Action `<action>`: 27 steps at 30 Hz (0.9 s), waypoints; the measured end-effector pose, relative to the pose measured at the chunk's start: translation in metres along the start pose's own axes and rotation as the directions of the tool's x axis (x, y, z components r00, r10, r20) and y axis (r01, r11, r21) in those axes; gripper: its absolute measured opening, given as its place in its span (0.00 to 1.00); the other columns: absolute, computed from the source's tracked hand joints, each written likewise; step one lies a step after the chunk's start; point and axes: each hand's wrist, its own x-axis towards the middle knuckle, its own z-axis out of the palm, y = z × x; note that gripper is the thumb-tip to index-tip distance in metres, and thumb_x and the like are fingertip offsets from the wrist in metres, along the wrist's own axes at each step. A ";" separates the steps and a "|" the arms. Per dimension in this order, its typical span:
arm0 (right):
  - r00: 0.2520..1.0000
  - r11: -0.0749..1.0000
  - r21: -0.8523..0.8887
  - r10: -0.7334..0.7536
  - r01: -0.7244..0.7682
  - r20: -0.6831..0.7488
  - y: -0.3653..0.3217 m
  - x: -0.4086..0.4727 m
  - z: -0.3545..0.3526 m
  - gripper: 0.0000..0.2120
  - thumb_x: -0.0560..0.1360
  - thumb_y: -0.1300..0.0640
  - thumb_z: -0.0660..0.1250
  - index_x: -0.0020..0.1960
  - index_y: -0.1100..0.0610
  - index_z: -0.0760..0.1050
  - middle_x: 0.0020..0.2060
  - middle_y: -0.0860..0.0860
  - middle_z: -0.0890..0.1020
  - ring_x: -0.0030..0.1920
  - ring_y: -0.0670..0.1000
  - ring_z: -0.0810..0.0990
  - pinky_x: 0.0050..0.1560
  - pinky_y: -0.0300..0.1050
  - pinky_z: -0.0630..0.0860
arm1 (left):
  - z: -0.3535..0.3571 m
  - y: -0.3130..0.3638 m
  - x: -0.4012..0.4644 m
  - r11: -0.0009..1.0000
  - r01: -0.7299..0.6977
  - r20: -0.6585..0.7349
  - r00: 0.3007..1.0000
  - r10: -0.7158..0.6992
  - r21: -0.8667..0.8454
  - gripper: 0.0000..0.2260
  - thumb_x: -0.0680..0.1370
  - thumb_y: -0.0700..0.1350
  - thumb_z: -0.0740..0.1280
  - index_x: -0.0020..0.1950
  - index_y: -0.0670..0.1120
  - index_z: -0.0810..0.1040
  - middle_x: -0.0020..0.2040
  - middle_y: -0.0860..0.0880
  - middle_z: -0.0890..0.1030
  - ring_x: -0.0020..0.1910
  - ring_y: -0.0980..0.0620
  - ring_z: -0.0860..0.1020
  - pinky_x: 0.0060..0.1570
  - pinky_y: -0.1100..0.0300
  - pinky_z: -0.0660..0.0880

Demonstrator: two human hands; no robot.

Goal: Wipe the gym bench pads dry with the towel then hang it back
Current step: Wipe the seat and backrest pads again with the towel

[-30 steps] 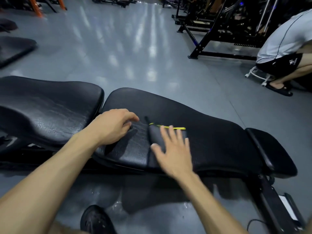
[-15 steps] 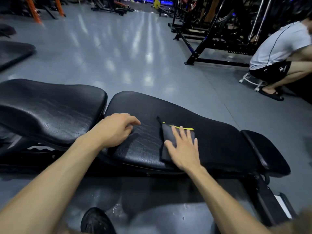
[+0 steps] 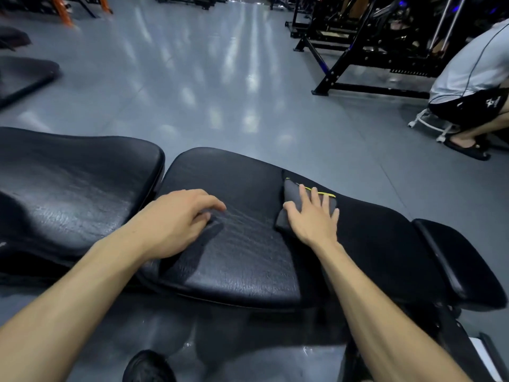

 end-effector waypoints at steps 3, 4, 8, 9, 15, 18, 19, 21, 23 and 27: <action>0.902 0.899 -0.086 -0.432 0.430 -0.002 -0.039 -0.060 0.013 0.35 0.77 0.35 0.47 0.82 0.41 0.46 0.83 0.46 0.46 0.82 0.53 0.42 0.79 0.62 0.42 | 0.000 -0.001 0.008 1.000 0.009 -0.003 1.000 -0.009 -0.007 0.16 0.80 0.49 0.57 0.64 0.59 0.78 0.61 0.60 0.80 0.62 0.52 0.78 0.60 0.49 0.76; 0.832 0.828 -0.089 -0.554 0.554 0.031 -0.044 -0.081 0.017 0.35 0.76 0.34 0.47 0.82 0.40 0.45 0.83 0.45 0.46 0.82 0.51 0.41 0.79 0.59 0.40 | 0.000 0.000 0.011 1.000 0.015 -0.010 1.000 -0.015 -0.020 0.17 0.79 0.50 0.56 0.63 0.59 0.79 0.61 0.60 0.80 0.62 0.53 0.78 0.59 0.49 0.76; 0.778 0.778 -0.035 -0.624 0.628 0.074 -0.025 -0.055 0.009 0.35 0.75 0.34 0.47 0.81 0.37 0.47 0.82 0.41 0.47 0.82 0.46 0.42 0.79 0.57 0.43 | -0.002 -0.004 0.019 0.999 0.033 -0.073 0.997 -0.035 -0.030 0.18 0.78 0.49 0.56 0.63 0.58 0.79 0.60 0.61 0.80 0.61 0.54 0.79 0.60 0.49 0.77; 0.826 0.825 -0.044 -0.562 0.563 0.039 -0.016 -0.029 0.007 0.35 0.75 0.33 0.46 0.81 0.38 0.49 0.82 0.42 0.49 0.82 0.47 0.44 0.79 0.61 0.47 | -0.001 -0.006 0.018 0.999 0.037 -0.082 0.996 -0.040 -0.030 0.18 0.79 0.49 0.56 0.63 0.59 0.79 0.60 0.61 0.80 0.61 0.54 0.79 0.60 0.49 0.77; 0.997 0.997 0.005 -0.073 0.073 0.001 -0.033 0.055 0.000 0.33 0.80 0.36 0.49 0.83 0.43 0.47 0.83 0.48 0.47 0.82 0.55 0.42 0.78 0.66 0.43 | -0.004 -0.023 0.007 0.997 0.080 -0.144 0.986 -0.082 -0.023 0.16 0.80 0.44 0.59 0.63 0.54 0.80 0.59 0.57 0.82 0.60 0.50 0.80 0.59 0.49 0.77; 0.913 0.911 -0.069 -0.407 0.406 -0.001 -0.067 0.007 0.009 0.34 0.79 0.36 0.50 0.82 0.42 0.47 0.83 0.47 0.47 0.82 0.54 0.43 0.79 0.64 0.44 | -0.003 -0.024 0.013 0.996 0.086 -0.153 0.984 -0.088 -0.020 0.16 0.80 0.39 0.63 0.63 0.53 0.81 0.59 0.56 0.82 0.60 0.50 0.80 0.59 0.50 0.76; 0.860 0.857 -0.079 -0.510 0.509 0.014 -0.065 -0.010 0.012 0.34 0.78 0.35 0.49 0.82 0.41 0.47 0.83 0.46 0.47 0.82 0.52 0.44 0.79 0.62 0.44 | -0.003 -0.024 0.016 0.997 0.080 -0.145 0.986 -0.082 -0.021 0.16 0.80 0.38 0.64 0.63 0.54 0.81 0.59 0.56 0.82 0.60 0.50 0.80 0.60 0.50 0.76; 0.805 0.804 -0.044 -0.590 0.593 0.060 -0.046 -0.021 0.010 0.35 0.76 0.33 0.47 0.81 0.38 0.48 0.82 0.42 0.48 0.82 0.48 0.43 0.79 0.58 0.45 | -0.003 -0.024 0.022 0.997 0.077 -0.145 0.986 -0.080 -0.029 0.17 0.80 0.38 0.64 0.64 0.54 0.81 0.60 0.56 0.82 0.61 0.50 0.79 0.60 0.49 0.76; 0.849 0.850 0.017 -0.527 0.526 0.043 -0.018 -0.001 0.002 0.35 0.75 0.31 0.47 0.81 0.37 0.50 0.82 0.41 0.49 0.82 0.47 0.44 0.78 0.59 0.48 | -0.005 -0.028 0.021 0.996 0.082 -0.159 0.983 -0.088 -0.042 0.17 0.80 0.38 0.64 0.64 0.54 0.81 0.60 0.56 0.82 0.61 0.51 0.79 0.61 0.50 0.75; 0.986 0.986 0.049 -0.160 0.162 -0.050 0.026 0.060 -0.012 0.32 0.79 0.35 0.51 0.81 0.42 0.55 0.82 0.45 0.55 0.81 0.49 0.49 0.78 0.65 0.53 | -0.012 -0.044 0.003 0.993 0.108 -0.199 0.973 -0.117 -0.055 0.16 0.80 0.38 0.64 0.63 0.54 0.81 0.60 0.57 0.82 0.59 0.52 0.79 0.60 0.53 0.75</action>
